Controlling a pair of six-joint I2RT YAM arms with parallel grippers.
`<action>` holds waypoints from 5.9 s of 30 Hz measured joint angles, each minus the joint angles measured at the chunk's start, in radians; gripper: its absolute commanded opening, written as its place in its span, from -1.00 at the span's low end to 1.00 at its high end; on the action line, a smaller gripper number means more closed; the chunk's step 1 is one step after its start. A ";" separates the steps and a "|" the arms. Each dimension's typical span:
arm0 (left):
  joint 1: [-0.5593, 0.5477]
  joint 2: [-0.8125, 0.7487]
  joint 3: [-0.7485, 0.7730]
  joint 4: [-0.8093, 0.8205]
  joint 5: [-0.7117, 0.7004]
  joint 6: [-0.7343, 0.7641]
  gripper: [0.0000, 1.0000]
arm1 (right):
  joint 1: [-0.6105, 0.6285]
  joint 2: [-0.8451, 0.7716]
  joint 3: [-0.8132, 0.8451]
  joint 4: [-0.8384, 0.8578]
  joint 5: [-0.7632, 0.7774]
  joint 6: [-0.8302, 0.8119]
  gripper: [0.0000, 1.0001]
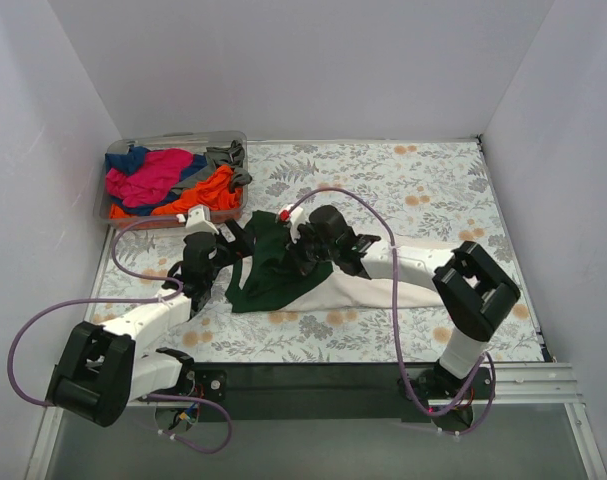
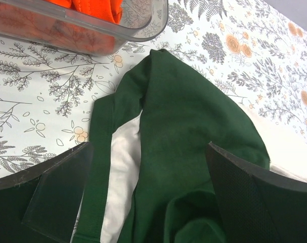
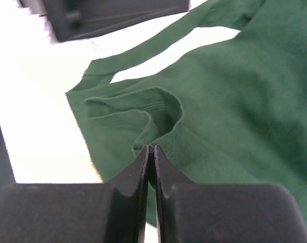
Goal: Fold and stack the t-shirts
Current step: Fold the tshirt
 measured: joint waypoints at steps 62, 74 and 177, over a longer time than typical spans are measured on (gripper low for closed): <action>-0.077 0.575 0.324 0.286 0.303 -0.057 0.58 | -0.645 -0.406 -0.364 -0.188 0.475 0.146 0.01; -0.136 0.636 0.217 0.423 0.375 -0.108 0.58 | -0.865 -0.364 -0.373 -0.193 0.430 0.156 0.01; -0.137 0.583 0.114 0.488 0.295 -0.043 0.59 | -1.021 -0.048 0.026 -0.187 0.453 0.021 -0.11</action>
